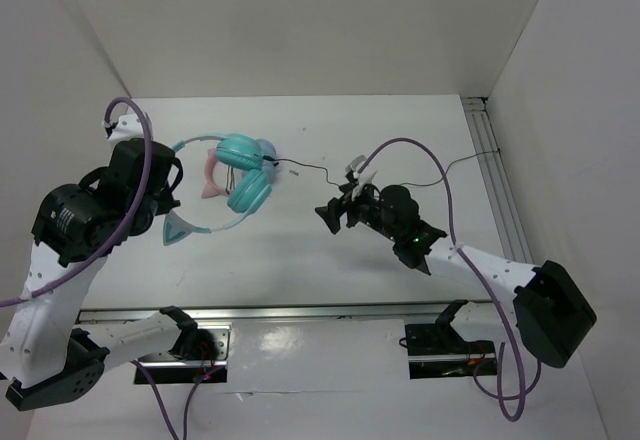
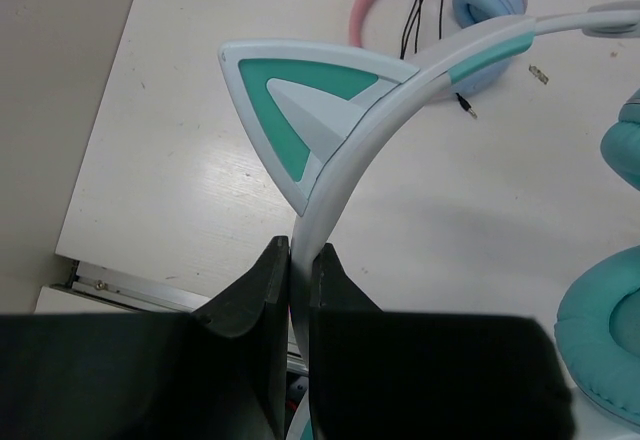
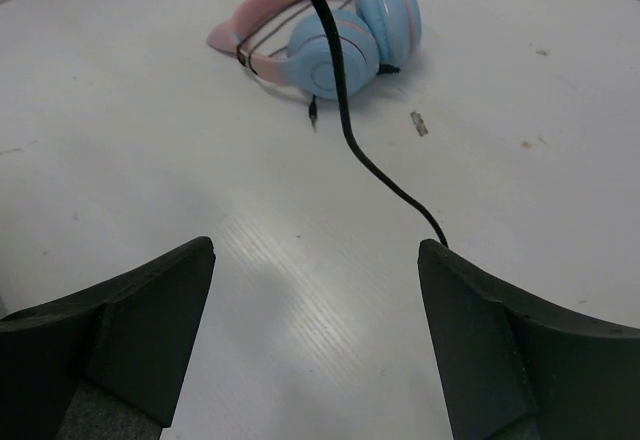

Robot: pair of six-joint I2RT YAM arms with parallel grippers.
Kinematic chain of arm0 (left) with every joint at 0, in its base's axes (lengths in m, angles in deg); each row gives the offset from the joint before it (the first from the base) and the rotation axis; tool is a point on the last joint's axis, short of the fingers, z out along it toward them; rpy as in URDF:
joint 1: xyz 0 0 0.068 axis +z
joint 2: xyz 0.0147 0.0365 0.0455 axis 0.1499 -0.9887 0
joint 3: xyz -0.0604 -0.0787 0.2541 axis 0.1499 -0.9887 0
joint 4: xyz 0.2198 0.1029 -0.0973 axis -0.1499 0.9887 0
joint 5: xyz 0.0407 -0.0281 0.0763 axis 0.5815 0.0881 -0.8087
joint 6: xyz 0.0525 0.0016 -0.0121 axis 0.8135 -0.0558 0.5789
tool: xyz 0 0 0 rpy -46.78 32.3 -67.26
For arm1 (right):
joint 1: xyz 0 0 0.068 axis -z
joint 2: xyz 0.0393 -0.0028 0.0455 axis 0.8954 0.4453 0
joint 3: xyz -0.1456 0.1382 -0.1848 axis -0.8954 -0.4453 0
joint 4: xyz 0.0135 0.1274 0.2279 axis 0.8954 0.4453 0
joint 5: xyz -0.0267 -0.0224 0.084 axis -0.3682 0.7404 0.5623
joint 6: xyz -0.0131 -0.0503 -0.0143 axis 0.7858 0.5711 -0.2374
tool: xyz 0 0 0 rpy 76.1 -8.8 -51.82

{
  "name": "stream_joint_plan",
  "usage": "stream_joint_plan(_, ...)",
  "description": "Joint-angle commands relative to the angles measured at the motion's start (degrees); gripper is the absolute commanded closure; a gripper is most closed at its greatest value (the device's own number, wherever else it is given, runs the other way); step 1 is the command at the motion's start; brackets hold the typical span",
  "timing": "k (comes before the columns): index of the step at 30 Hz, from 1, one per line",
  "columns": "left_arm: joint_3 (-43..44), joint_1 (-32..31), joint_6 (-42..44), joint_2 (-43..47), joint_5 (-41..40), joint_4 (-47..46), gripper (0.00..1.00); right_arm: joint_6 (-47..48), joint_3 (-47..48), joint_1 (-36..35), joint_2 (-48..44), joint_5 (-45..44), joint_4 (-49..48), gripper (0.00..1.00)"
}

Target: Wrap the headphones

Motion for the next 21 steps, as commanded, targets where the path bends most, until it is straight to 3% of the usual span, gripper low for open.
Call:
stream_joint_plan(1, 0.6, 0.3, 0.6, 0.5, 1.1, -4.2, 1.0, 3.3, 3.4, -0.2, 3.2, -5.7, -0.2, 0.1)
stream_joint_plan(7, 0.0, 0.3, 0.6, 1.1, 1.1, -4.2, 1.0, 3.8, 4.7, 2.3, 9.6, -4.2, -4.4, 0.1)
stream_joint_plan(10, 0.0, 0.3, 1.1, 1.1, 1.1, -4.2, 1.0, 3.3, 5.3, 3.4, 12.7, -3.5, -5.8, 0.15)
stream_joint_plan(18, 2.6, 0.3, 1.1, 1.1, 1.1, -3.2, 1.0, 1.6, 3.5, 6.2, 16.2, 1.1, -13.1, 0.54)
stream_joint_plan(19, 2.6, 0.3, 1.1, 1.1, 1.1, -3.2, 1.0, 1.6, 3.5, 6.3, 16.3, 1.1, -13.1, 0.95)
stream_joint_plan(21, 2.6, 0.3, 1.1, 1.1, 0.5, -3.2, 1.0, 0.3, 3.0, 6.3, 16.3, -0.3, -13.1, 1.0)
